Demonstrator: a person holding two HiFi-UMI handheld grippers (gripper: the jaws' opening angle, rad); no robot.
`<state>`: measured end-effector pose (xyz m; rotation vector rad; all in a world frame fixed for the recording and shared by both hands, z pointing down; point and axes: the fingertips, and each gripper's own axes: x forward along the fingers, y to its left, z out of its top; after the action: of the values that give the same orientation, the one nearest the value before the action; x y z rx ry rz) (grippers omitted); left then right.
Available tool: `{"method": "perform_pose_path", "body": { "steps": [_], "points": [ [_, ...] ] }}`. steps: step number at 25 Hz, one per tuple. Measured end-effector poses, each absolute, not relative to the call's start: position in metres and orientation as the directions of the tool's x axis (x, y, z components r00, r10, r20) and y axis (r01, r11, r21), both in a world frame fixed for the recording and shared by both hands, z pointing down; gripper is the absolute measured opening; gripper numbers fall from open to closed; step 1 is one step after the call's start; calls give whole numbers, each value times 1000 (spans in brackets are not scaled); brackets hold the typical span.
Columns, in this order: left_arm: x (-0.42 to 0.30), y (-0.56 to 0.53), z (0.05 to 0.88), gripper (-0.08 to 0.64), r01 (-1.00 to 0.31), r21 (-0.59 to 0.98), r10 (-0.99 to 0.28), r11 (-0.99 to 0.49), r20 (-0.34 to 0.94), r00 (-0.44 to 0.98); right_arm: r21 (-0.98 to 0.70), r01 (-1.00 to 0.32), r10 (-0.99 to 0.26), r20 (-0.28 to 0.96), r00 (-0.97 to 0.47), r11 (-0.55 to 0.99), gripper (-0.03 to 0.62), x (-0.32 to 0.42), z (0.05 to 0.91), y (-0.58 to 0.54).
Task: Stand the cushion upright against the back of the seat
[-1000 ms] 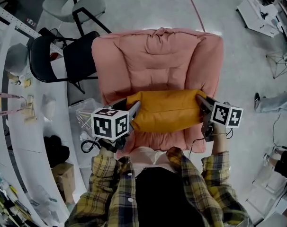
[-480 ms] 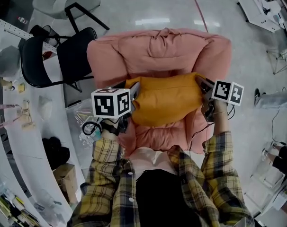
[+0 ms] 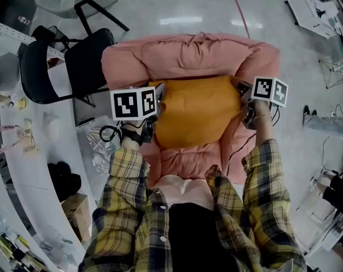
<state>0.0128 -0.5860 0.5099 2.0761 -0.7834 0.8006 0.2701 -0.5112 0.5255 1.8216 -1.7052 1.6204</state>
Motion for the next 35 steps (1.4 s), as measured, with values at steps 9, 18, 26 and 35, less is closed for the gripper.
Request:
{"method": "perform_pose_path", "body": {
  "steps": [9,18,26,35],
  "points": [
    [12,-596,501,258,-739,366,-296,-566,746,597,-531,-788,-582,762,-284,-311,135,276,516,-505],
    [2,-602,464,291,-728,259,-384,-635,712,588,-387,-876,-647,753,-121,-287,186,301,471,-479],
    [-18,-595,408,291,-726,262,-467,-636,619,632,-422,-887,-808,580,-103,-189,186,293,412,-471],
    [5,-534,377,262,-626,328,-403,-707,541,738,-414,-910,-899,400,-179,-3,183,235,356,-450]
  ]
}}
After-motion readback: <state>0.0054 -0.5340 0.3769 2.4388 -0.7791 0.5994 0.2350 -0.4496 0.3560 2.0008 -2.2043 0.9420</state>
